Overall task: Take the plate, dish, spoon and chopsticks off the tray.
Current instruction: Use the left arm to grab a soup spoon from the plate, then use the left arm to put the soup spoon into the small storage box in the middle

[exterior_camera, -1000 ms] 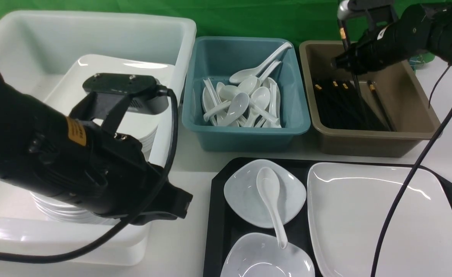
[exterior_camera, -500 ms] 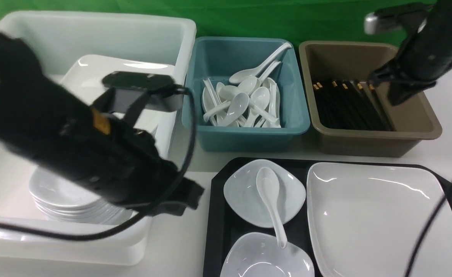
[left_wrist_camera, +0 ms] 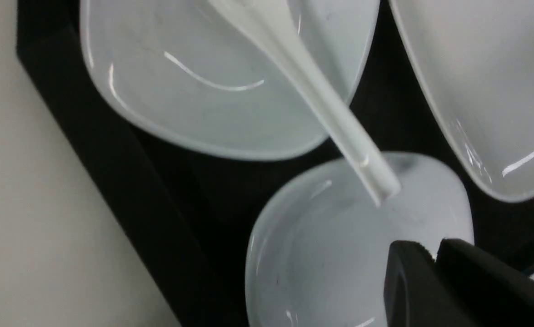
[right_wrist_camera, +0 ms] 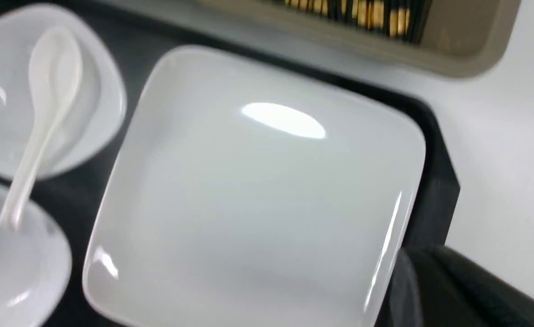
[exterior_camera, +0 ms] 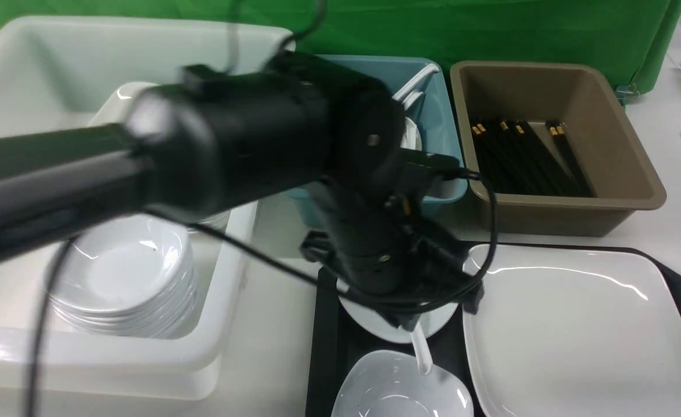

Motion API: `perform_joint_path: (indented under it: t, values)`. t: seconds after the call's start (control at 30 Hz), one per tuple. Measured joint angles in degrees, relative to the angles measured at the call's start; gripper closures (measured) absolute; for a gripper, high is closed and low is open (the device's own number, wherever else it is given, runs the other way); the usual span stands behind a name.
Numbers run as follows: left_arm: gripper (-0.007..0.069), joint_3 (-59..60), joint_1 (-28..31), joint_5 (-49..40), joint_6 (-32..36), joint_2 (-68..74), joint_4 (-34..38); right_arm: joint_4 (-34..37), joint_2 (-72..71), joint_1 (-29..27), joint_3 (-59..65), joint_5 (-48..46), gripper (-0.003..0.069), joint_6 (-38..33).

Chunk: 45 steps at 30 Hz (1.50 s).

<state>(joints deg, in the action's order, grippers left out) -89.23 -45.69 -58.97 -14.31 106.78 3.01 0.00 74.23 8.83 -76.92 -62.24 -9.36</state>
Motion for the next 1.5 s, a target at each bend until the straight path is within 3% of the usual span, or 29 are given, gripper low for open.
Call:
perform_joint_path:
  t: [0.17,0.2,0.27,0.37,0.5,0.6,0.73,0.8,0.83,1.23,1.5]
  values:
    - [0.0396,-5.82,0.0,-0.35,-1.21,6.8,-1.11,0.0,-9.47,0.0,8.86,1.48,0.0608,0.92]
    - [0.0305,-7.95,0.0,-0.35,-3.03,9.59,-2.65,0.0,-13.5,0.0,12.14,1.89,0.0606,1.04]
    - [0.0261,-8.73,0.0,-0.35,-4.63,10.86,-3.73,0.0,-15.39,0.0,13.45,1.94,0.0604,1.04]
    - [0.0125,-9.91,0.16,-0.13,-9.44,14.27,-6.56,0.0,-20.87,0.0,16.47,2.02,0.0596,1.1]
    - [0.0076,-9.91,0.23,0.6,-10.64,16.64,-6.61,0.0,-24.4,0.0,17.41,2.61,0.0582,1.1]
    - [0.0106,-10.14,0.23,1.33,-11.44,17.66,-6.54,0.0,-25.18,0.0,17.47,2.91,0.0573,1.1]
    - [0.0229,-10.32,0.26,1.49,-11.51,18.06,-6.49,0.0,-25.23,0.0,17.72,3.22,0.0571,1.1]
    - [0.0412,-10.36,0.26,1.26,-11.55,17.99,-6.92,0.0,-25.23,0.0,17.78,3.4,0.0571,1.1]
    - [0.0452,-10.36,0.26,1.12,-11.55,17.79,-7.32,0.0,-25.23,0.0,17.78,3.42,0.0568,1.05]
    - [0.0449,-11.67,1.74,0.61,-9.72,8.32,-8.55,0.0,-25.23,0.0,17.92,3.6,0.0531,1.05]
    - [0.0449,-21.36,12.33,12.47,-3.99,9.01,-6.26,0.0,-25.23,0.0,18.17,3.83,0.0517,1.0]
